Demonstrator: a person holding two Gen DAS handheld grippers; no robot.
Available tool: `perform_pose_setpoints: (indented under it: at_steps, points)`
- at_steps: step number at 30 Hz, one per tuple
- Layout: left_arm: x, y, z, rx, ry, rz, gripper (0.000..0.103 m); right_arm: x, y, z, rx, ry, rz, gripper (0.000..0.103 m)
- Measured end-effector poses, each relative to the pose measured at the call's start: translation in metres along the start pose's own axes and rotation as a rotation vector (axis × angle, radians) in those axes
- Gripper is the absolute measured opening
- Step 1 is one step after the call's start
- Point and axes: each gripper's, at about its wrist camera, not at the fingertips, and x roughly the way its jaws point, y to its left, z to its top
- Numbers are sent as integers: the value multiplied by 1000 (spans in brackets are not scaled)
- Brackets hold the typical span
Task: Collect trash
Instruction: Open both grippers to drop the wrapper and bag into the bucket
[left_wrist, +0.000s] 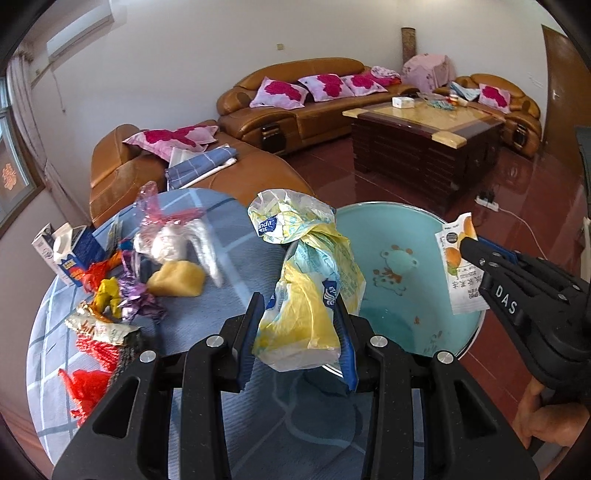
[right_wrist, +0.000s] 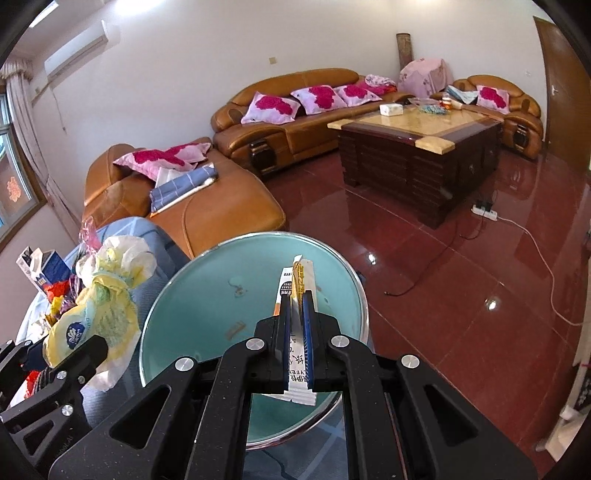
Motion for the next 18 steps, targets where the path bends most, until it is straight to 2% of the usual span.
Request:
perform_pose_setpoints:
  at_steps: [6,12,16,18]
  points:
    - [13,-6,-1,-1,27,-28,37,18,-2,-7,4,64,5,8]
    - [19,-9,-4,8,38,-29,37,26,-3,-11,4,91,23,8]
    - [20,-8,-4,5,43,-28,37,24,-3,-9,13,88,41,24]
    - [21,-8,-4,3,45,-26,37,20,-5,-7,21,66,35,24]
